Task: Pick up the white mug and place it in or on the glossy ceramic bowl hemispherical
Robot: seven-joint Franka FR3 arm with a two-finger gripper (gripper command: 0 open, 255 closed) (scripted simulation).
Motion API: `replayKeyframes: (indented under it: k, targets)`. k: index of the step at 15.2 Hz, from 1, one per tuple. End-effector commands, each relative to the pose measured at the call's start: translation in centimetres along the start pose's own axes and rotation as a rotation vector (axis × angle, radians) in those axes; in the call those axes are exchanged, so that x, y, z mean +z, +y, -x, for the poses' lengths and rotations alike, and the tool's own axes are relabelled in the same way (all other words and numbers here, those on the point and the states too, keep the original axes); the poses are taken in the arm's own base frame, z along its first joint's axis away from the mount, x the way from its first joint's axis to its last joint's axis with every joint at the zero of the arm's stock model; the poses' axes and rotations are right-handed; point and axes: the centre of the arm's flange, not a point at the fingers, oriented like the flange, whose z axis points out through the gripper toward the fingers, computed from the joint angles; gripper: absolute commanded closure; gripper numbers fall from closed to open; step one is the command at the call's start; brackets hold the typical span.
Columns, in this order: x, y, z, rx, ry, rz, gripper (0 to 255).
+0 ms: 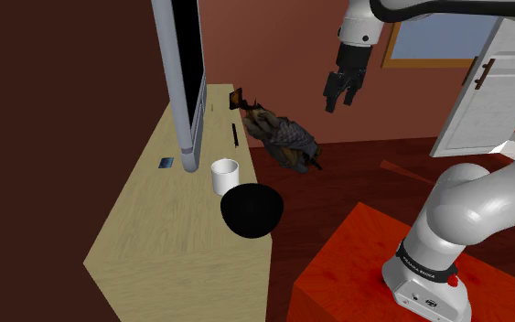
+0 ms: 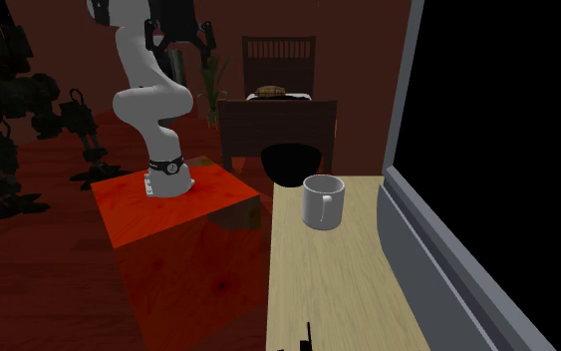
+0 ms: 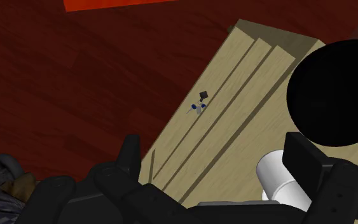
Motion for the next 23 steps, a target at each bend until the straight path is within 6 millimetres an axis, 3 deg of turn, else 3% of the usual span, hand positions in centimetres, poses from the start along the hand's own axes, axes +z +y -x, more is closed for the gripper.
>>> replayKeyframes:
  k: [1,23]
  targets:
    - [0.0,0.0,0.0,0.0,0.0,0.0,0]
    - [16.5,-17.4,-16.3,-0.023,0.016,0.014,0]
